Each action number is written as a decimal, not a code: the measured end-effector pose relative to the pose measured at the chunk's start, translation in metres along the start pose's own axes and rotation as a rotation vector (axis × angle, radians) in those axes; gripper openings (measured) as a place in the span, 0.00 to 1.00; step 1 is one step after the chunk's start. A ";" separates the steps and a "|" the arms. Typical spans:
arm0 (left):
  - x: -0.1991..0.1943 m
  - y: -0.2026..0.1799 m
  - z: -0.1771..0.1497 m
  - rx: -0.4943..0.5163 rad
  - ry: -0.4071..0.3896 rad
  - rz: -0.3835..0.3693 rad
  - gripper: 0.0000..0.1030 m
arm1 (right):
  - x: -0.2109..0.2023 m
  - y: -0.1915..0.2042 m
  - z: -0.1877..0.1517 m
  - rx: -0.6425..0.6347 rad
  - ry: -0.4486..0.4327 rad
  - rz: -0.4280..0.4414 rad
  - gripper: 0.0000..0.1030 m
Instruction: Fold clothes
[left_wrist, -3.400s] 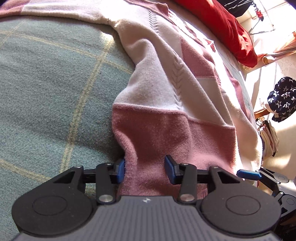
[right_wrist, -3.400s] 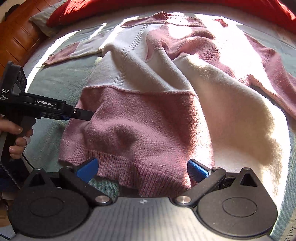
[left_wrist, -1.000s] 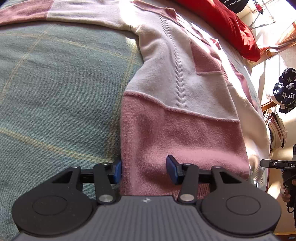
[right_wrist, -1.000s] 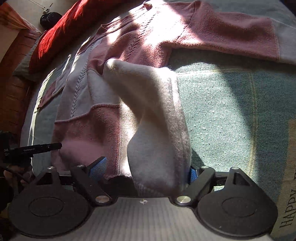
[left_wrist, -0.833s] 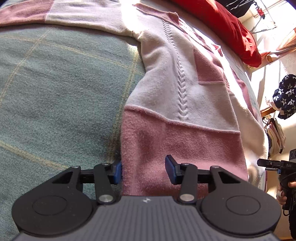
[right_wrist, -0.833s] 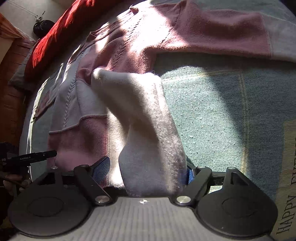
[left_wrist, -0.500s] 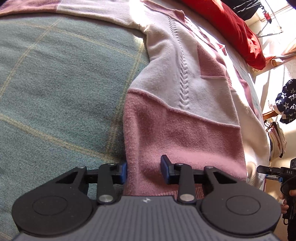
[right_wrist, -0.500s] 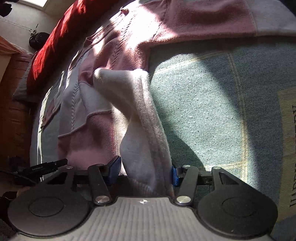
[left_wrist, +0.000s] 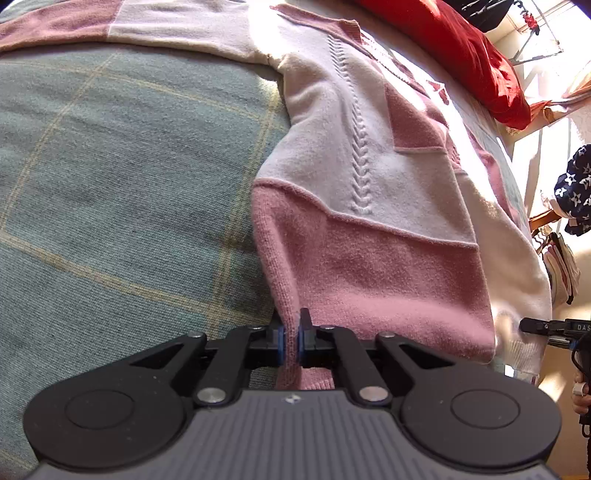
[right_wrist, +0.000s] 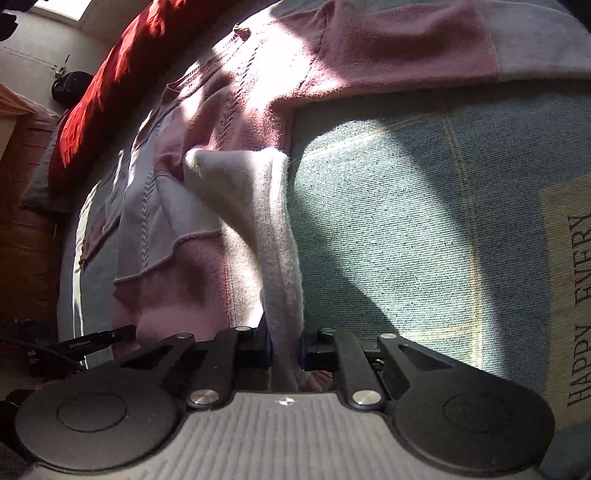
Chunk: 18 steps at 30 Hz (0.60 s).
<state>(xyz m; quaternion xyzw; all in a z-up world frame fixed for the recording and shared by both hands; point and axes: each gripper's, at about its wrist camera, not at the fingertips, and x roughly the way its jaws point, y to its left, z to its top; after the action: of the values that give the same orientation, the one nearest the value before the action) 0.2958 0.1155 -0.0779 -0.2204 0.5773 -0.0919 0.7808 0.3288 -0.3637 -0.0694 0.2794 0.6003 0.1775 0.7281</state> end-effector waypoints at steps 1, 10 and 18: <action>-0.006 -0.003 0.001 0.007 -0.005 -0.011 0.04 | -0.003 0.003 0.000 0.002 -0.004 0.017 0.14; -0.071 -0.012 0.021 0.038 -0.051 -0.062 0.04 | -0.032 0.050 -0.003 0.033 0.023 0.240 0.14; -0.047 0.016 0.008 0.009 0.043 -0.018 0.05 | 0.009 0.059 -0.044 0.017 0.238 0.110 0.15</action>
<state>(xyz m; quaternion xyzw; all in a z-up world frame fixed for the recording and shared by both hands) 0.2869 0.1509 -0.0426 -0.2202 0.5914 -0.1062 0.7684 0.2923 -0.3037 -0.0457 0.2952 0.6677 0.2440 0.6384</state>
